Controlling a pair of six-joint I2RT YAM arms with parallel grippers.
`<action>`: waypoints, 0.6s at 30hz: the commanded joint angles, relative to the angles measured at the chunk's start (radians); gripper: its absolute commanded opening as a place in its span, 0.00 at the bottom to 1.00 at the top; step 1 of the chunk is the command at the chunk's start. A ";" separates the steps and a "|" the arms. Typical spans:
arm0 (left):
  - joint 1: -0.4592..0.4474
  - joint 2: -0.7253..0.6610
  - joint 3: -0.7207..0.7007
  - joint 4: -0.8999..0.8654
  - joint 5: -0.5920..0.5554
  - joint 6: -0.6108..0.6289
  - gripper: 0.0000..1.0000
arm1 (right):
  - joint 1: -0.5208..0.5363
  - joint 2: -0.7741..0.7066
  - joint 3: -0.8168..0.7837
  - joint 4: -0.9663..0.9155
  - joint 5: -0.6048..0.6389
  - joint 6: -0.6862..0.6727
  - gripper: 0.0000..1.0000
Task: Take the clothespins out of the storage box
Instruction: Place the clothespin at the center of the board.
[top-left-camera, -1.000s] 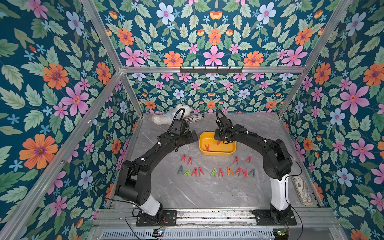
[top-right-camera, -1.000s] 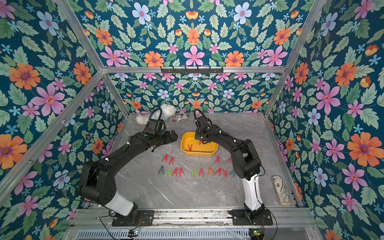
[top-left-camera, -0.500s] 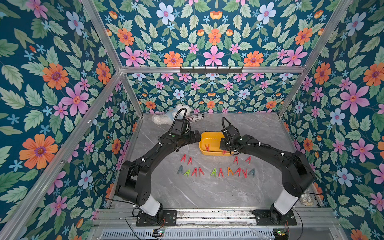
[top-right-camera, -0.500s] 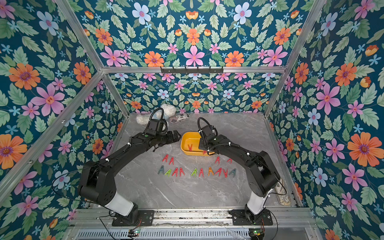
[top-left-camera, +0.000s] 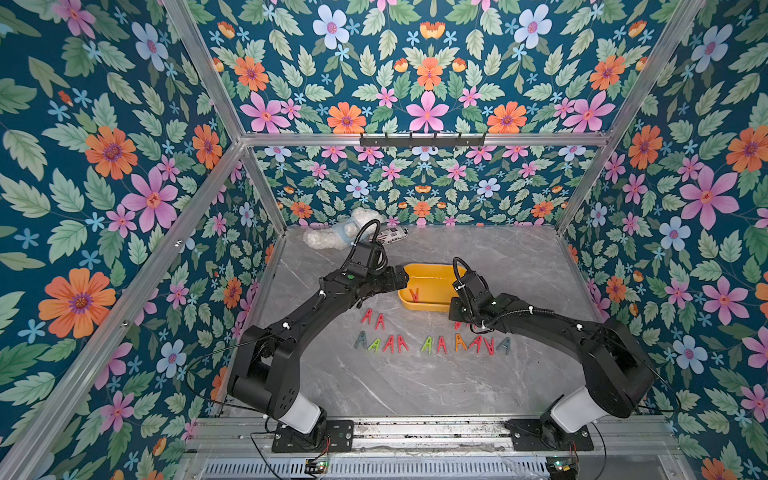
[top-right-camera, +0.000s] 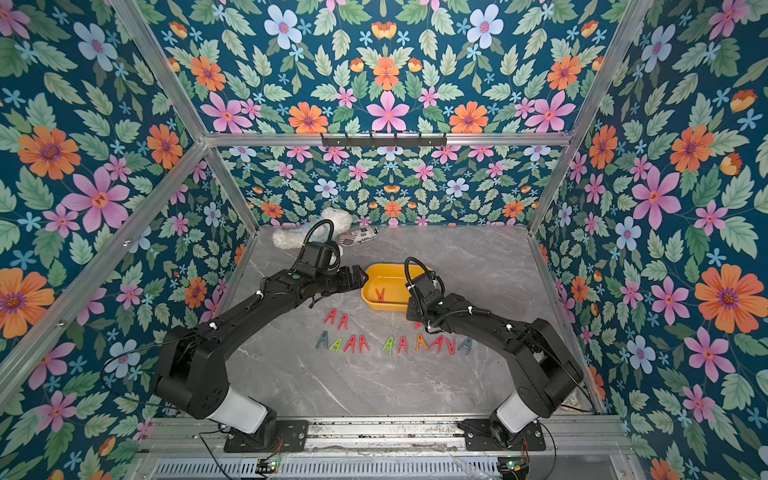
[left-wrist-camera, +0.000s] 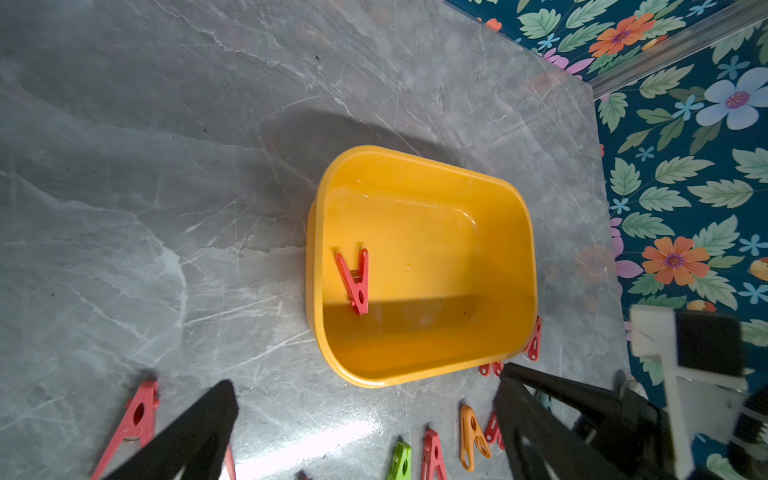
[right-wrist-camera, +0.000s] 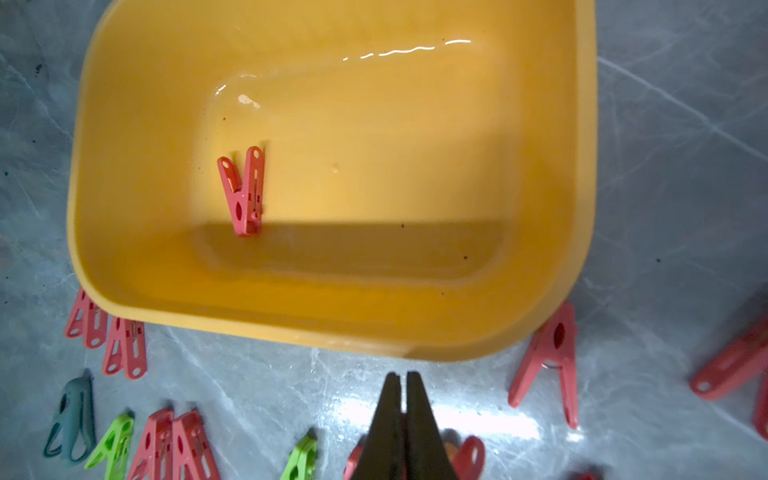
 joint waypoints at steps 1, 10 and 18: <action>-0.004 -0.016 -0.004 -0.003 -0.036 -0.013 1.00 | 0.001 0.020 -0.010 0.043 0.011 -0.016 0.00; -0.010 -0.032 -0.012 -0.009 -0.060 -0.025 1.00 | 0.001 0.097 -0.014 0.078 0.037 -0.016 0.00; -0.013 -0.031 -0.012 -0.014 -0.069 -0.027 1.00 | -0.001 0.143 -0.005 0.095 0.048 -0.016 0.00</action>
